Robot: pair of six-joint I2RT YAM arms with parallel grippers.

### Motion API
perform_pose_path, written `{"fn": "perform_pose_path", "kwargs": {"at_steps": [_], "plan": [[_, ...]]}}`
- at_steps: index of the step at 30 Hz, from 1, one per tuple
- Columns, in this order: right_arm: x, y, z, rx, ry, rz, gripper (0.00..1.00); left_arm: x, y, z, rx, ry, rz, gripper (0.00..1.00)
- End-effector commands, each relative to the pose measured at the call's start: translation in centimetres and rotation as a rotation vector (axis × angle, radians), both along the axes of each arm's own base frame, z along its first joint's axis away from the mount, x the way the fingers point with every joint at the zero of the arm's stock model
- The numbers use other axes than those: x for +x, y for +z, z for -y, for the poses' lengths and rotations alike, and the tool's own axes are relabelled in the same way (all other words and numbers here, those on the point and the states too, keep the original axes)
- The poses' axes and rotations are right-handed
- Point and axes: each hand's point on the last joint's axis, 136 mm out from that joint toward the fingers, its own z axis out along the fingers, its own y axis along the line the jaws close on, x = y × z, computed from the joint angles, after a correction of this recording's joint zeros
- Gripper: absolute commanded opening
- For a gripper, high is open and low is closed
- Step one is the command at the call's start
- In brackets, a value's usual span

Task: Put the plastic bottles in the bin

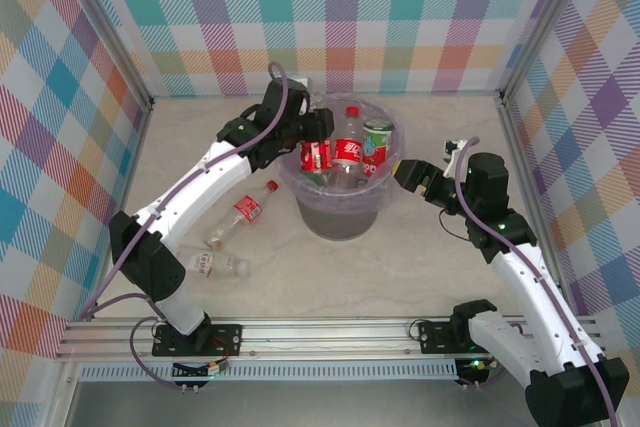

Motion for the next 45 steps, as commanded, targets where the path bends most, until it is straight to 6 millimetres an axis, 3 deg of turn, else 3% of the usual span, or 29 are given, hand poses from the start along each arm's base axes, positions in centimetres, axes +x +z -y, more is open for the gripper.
{"fn": "perform_pose_path", "kwargs": {"at_steps": [1, 5, 9, 16, 21, 25, 28, 32, 35, 39, 43, 45], "plan": [[0.3, 1.0, -0.7, 0.017, 0.031, 0.040, 0.87, -1.9, -7.6, 0.1, 0.111, -0.037, -0.216, 0.61], [0.5, 0.6, -0.8, 0.018, 0.034, 0.027, 0.87, -1.9, -8.2, 0.9, 0.112, -0.051, -0.223, 0.65], [0.6, 0.4, -0.9, 0.018, 0.039, 0.021, 0.87, -1.8, -7.0, 0.9, 0.105, -0.055, -0.195, 0.72], [0.8, 0.0, -0.9, 0.015, 0.038, 0.012, 0.88, -1.9, -2.1, 0.8, 0.085, -0.084, -0.087, 0.92], [1.0, -0.2, -1.0, 0.016, 0.038, 0.010, 0.88, -2.1, 2.7, 0.3, 0.072, -0.095, 0.007, 0.97], [1.3, -0.2, -1.2, 0.019, 0.042, 0.007, 0.87, -2.3, 5.8, -1.5, 0.114, -0.064, 0.067, 1.00], [1.5, -0.5, -1.2, 0.016, 0.043, 0.004, 0.88, -2.6, 6.8, -2.6, 0.127, -0.057, 0.080, 1.00], [1.5, -0.5, -1.4, 0.021, 0.052, 0.002, 0.88, -2.9, 6.6, -3.8, 0.168, -0.043, 0.067, 1.00], [1.4, -0.5, -1.4, 0.015, 0.055, 0.003, 0.87, -3.4, 7.4, -5.9, 0.210, 0.004, 0.089, 1.00], [1.3, -0.2, -1.1, 0.005, 0.047, 0.010, 0.87, -4.3, 8.2, -10.5, 0.214, 0.096, 0.097, 0.99], [1.2, -0.1, -1.1, -0.001, 0.047, 0.016, 0.88, -5.4, 6.4, -16.7, 0.207, 0.227, 0.047, 0.98], [1.2, -0.2, -1.1, -0.004, 0.048, 0.015, 0.88, -6.0, 4.5, -19.4, 0.183, 0.288, 0.009, 0.98]]}}
